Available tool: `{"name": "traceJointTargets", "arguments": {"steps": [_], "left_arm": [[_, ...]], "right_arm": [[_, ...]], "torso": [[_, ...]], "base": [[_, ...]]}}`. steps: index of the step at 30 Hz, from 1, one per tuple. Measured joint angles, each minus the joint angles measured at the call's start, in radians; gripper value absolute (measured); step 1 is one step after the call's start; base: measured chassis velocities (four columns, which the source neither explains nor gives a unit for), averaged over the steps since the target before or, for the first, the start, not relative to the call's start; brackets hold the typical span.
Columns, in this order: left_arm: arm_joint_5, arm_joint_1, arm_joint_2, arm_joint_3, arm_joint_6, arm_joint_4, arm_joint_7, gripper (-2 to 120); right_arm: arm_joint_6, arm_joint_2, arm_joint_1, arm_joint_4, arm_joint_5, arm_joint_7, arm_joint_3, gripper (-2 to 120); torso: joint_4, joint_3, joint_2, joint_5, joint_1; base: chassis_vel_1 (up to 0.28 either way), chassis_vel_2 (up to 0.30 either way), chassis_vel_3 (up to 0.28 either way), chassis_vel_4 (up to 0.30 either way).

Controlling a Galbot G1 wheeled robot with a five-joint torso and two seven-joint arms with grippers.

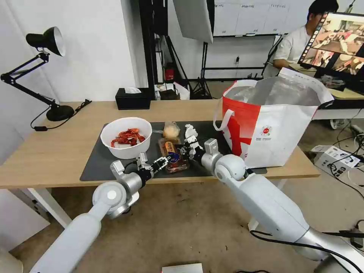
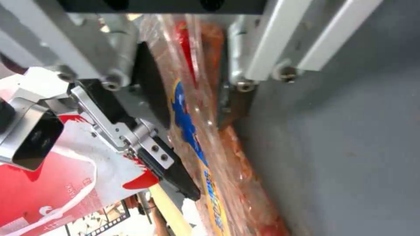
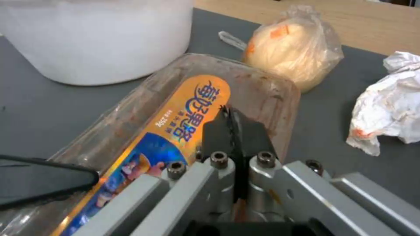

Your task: Pick up the trash from the table and place it into the takeout bag.

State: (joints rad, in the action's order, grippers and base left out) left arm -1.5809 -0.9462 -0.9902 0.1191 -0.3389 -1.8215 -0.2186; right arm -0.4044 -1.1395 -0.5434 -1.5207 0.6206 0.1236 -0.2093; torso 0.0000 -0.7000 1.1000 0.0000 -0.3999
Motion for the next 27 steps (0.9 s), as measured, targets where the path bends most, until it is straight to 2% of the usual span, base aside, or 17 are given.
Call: {"name": "traceJointTargets", "arguments": {"steps": [2, 4, 5, 8, 18, 22, 25, 27], "left_arm": [[0.0, 0.0, 0.0, 0.0, 0.0, 0.0, 0.0, 26], [0.003, -0.001, 0.0, 0.0, 0.002, 0.0, 0.0, 11], [0.003, -0.001, 0.0, 0.0, 0.002, 0.0, 0.0, 11], [0.007, -0.004, -0.001, 0.0, 0.003, 0.0, 0.0, 0], [0.011, -0.009, 0.002, 0.003, 0.014, -0.008, 0.002, 0], [0.011, -0.013, 0.006, 0.013, 0.02, -0.029, 0.003, 0], [0.011, -0.016, 0.009, 0.02, 0.021, -0.046, 0.005, 0], [0.011, -0.019, 0.015, 0.026, 0.022, -0.066, 0.006, 0]], "right_arm": [[0.0, 0.0, 0.0, 0.0, 0.0, 0.0, 0.0, 0], [0.0, 0.0, 0.0, 0.0, 0.001, 0.0, -0.001, 0], [0.0, 0.0, 0.0, 0.0, 0.001, 0.0, -0.001, 0], [-0.001, 0.001, 0.0, -0.003, 0.002, -0.001, -0.001, 0], [0.005, 0.009, -0.021, -0.042, 0.023, -0.026, 0.021, 0], [0.065, 0.032, -0.065, -0.102, 0.05, -0.052, 0.072, 0], [0.118, 0.056, -0.108, -0.151, 0.062, -0.062, 0.113, 7], [0.178, 0.084, -0.171, -0.207, 0.07, -0.076, 0.173, 17]], "torso": [[0.0, 0.0, 0.0, 0.0, 0.0], [0.0, 0.0, 0.0, 0.0, 0.0], [0.0, 0.0, 0.0, 0.0, 0.0], [0.0, 0.0, 0.0, 0.0, 0.0], [0.0002, 0.0, 0.0, 0.0, 0.0], [0.0001, 0.0, 0.0, 0.0001, 0.0], [0.0, 0.0, 0.0, 0.0, 0.0], [0.0001, 0.0, 0.0, 0.0001, 0.0]], "base": [[0.0, 0.0, 0.0, 0.0], [0.0, 0.0, 0.0, 0.0], [0.0, 0.0, 0.0, 0.0], [0.0, 0.0, 0.0, 0.0], [0.0, 0.0, 0.0, 0.0], [0.0, 0.0, 0.0, 0.0], [0.0, 0.0, 0.0, 0.0], [0.0, 0.0, 0.0, 0.0]]}}
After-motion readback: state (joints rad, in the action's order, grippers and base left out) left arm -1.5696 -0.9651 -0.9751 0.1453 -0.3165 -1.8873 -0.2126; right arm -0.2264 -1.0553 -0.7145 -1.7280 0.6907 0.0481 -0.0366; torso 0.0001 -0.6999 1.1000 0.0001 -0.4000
